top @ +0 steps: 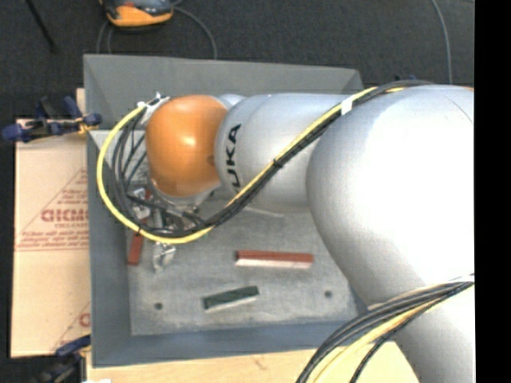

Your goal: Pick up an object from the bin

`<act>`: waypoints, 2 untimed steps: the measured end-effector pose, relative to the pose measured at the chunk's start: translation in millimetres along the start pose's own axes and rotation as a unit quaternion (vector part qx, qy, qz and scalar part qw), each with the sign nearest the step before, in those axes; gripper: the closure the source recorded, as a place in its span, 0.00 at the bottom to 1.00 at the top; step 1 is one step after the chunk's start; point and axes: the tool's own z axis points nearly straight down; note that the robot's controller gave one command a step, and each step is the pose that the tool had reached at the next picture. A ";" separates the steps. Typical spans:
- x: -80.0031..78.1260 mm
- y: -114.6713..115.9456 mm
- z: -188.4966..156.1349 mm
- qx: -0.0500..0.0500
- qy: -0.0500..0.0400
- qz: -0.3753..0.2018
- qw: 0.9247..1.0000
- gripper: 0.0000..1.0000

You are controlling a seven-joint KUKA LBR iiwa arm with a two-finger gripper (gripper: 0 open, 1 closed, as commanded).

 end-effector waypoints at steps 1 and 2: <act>-13.6 -12.9 2.3 -0.003 -0.006 -0.078 0.997 0.00; -14.2 -10.5 6.6 -0.002 -0.004 -0.118 0.993 0.00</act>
Offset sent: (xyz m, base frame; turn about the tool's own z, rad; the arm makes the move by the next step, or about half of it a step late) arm 0.0115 0.0012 -0.0128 -0.2588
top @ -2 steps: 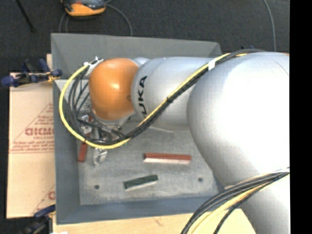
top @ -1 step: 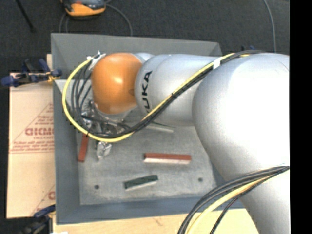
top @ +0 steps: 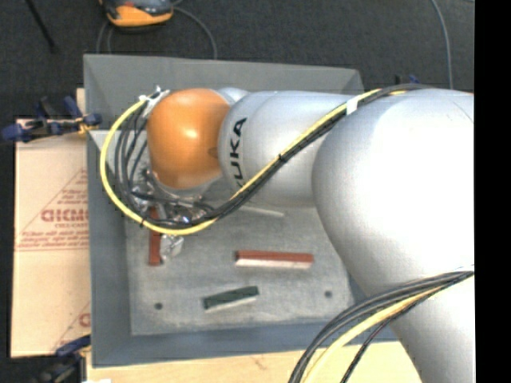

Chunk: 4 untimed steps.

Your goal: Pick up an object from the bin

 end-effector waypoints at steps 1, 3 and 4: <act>-6.8 -13.5 -3.2 -0.003 0.005 -0.162 0.987 1.00; -6.0 -13.3 -5.3 -0.003 0.005 -0.161 0.987 1.00; -4.5 -13.3 -15.3 -0.003 0.006 -0.161 0.987 1.00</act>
Offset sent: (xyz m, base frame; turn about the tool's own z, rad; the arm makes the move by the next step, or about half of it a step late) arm 0.0000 0.0000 0.0000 0.0000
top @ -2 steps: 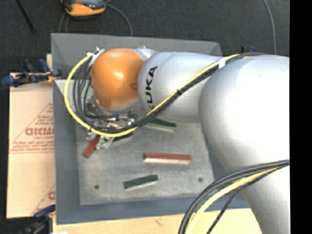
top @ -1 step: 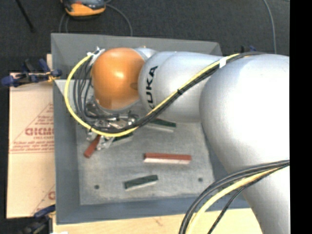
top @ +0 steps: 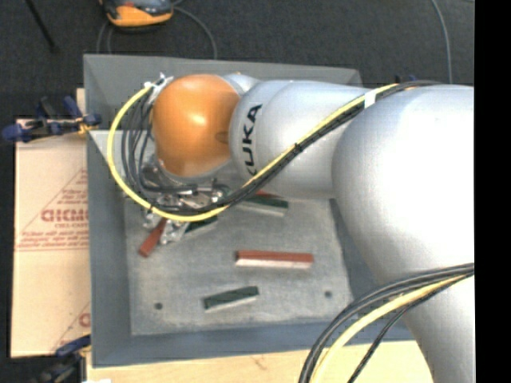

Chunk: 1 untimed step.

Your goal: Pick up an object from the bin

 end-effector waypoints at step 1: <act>-0.6 -0.6 -11.3 0.000 0.000 0.001 1.000 1.00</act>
Offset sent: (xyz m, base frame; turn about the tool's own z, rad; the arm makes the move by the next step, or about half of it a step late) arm 0.0001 0.0000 0.0256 0.0000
